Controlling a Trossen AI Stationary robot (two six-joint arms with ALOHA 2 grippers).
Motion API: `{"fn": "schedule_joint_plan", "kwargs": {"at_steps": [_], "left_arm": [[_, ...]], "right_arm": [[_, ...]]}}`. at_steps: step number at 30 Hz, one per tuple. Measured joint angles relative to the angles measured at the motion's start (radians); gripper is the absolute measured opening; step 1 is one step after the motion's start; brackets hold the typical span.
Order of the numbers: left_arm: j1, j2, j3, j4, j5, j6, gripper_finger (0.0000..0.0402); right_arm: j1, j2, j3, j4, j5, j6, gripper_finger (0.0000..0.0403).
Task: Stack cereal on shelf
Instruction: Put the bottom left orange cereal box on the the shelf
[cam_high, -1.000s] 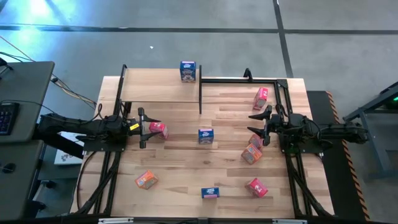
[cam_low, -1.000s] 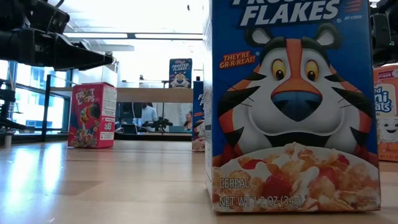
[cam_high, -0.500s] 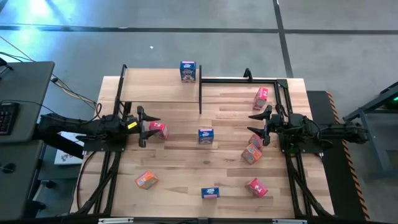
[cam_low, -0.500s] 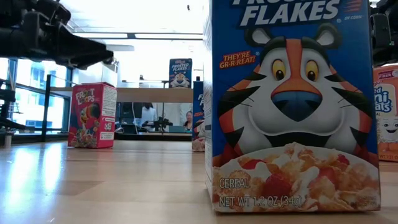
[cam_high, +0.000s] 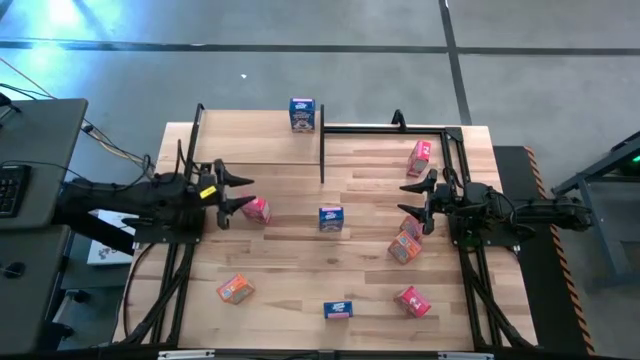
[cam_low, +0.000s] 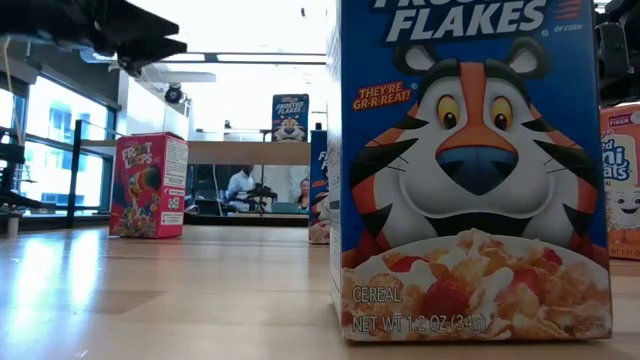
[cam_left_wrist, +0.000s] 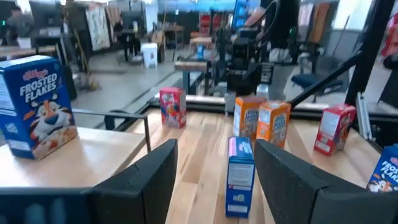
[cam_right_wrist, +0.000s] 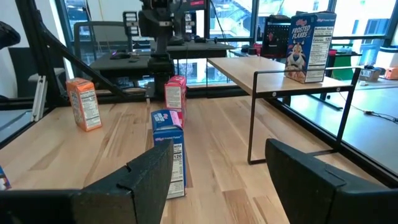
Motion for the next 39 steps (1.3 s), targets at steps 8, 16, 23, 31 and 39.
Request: {"fn": "schedule_joint_plan", "kwargs": {"at_steps": [8, 16, 23, 31, 39], "left_arm": [[0.000, 0.106, 0.262, -0.403, -0.011, -0.272, 0.0200], [0.000, 0.283, 0.489, -0.798, 0.019, -0.605, 0.0200], [-0.003, 0.472, 0.651, -1.059, 0.171, -0.781, 0.0200], [-0.111, 0.631, 0.777, -1.234, 0.238, -0.982, 0.0200], [-0.276, 0.692, 0.780, -1.236, 0.244, -1.182, 0.0200]], "right_arm": [[0.000, 0.000, 0.000, -0.004, 0.000, 0.000, 0.0248], [0.000, 0.000, 0.000, -0.005, 0.000, 0.000, 0.0248], [0.000, 0.000, 0.000, -0.005, 0.000, 0.000, 0.0248], [0.000, 0.000, 0.000, -0.005, 0.000, 0.000, 0.0248], [0.000, 0.000, 0.000, -0.005, 0.000, 0.000, 0.0248]]}}
